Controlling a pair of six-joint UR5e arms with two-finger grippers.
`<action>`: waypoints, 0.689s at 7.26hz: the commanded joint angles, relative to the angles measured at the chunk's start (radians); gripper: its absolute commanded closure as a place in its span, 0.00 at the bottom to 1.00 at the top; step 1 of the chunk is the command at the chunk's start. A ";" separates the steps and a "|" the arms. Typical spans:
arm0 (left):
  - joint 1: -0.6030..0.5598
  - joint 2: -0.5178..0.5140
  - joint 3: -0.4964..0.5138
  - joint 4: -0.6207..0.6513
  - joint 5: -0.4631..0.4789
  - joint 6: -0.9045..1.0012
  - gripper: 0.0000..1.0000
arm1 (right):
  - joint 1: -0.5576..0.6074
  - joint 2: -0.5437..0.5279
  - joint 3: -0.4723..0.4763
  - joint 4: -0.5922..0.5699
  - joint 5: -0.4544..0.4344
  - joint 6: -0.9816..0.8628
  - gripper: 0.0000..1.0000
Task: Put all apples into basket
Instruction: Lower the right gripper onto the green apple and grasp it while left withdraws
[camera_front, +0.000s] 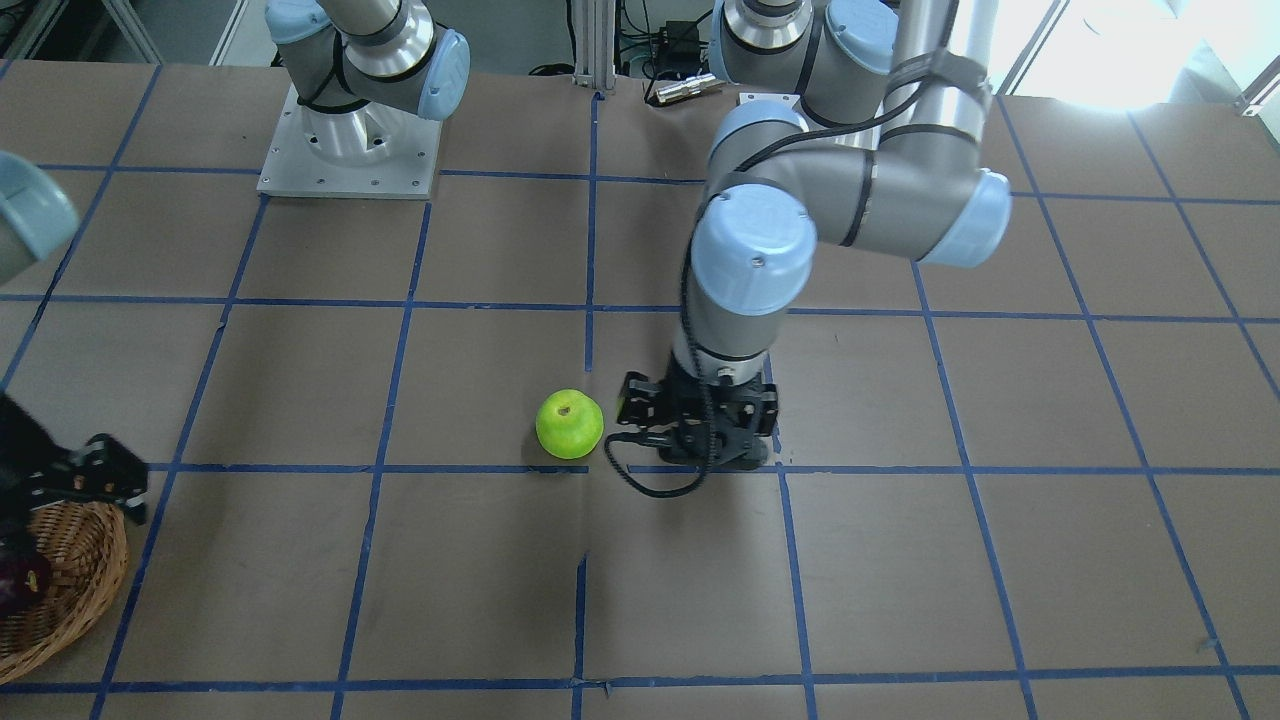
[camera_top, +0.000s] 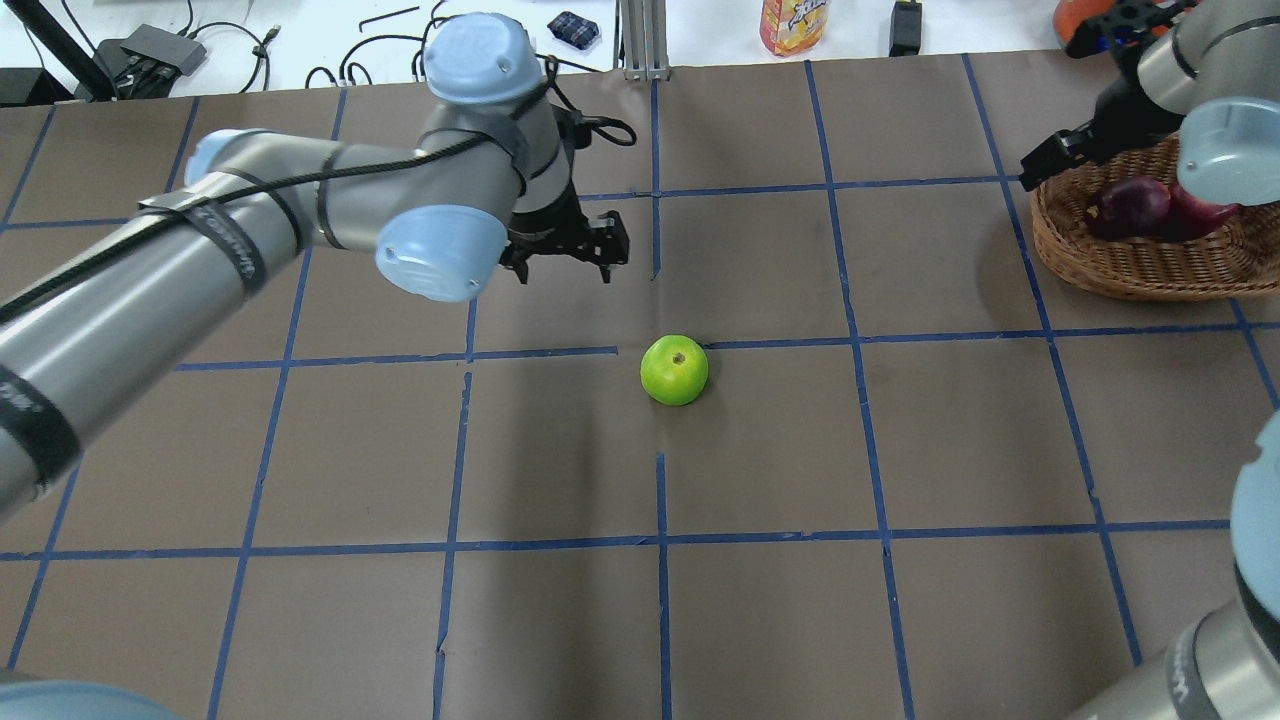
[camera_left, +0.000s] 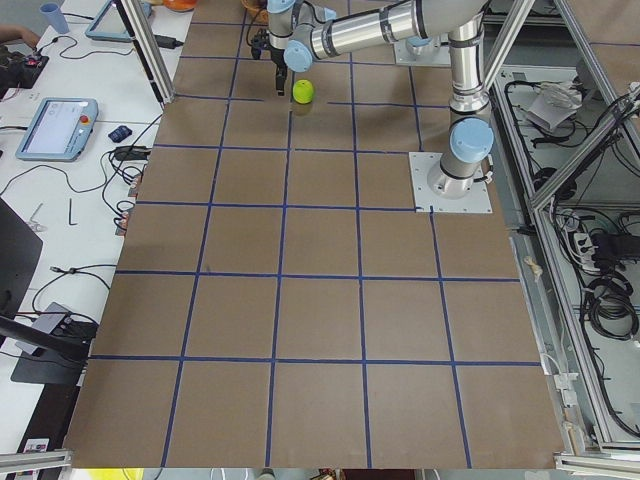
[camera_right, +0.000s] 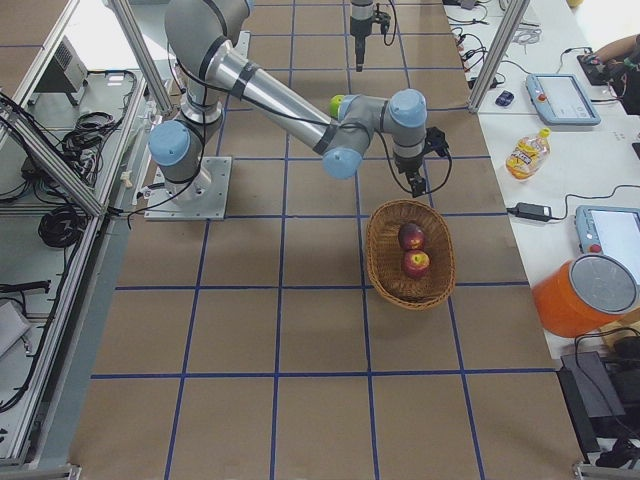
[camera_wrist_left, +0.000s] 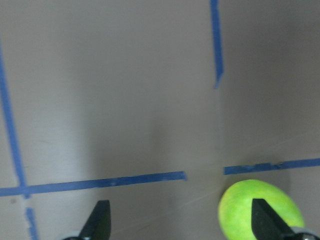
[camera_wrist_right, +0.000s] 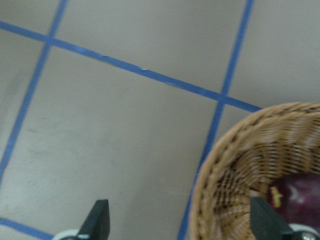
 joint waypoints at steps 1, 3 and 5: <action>0.148 0.126 0.015 -0.195 0.021 0.214 0.00 | 0.292 -0.105 0.116 0.000 -0.047 0.361 0.00; 0.142 0.227 0.004 -0.235 0.027 0.215 0.00 | 0.492 -0.089 0.175 -0.010 -0.071 0.893 0.00; 0.142 0.258 0.041 -0.306 0.031 0.209 0.00 | 0.624 -0.058 0.202 -0.039 -0.070 1.160 0.00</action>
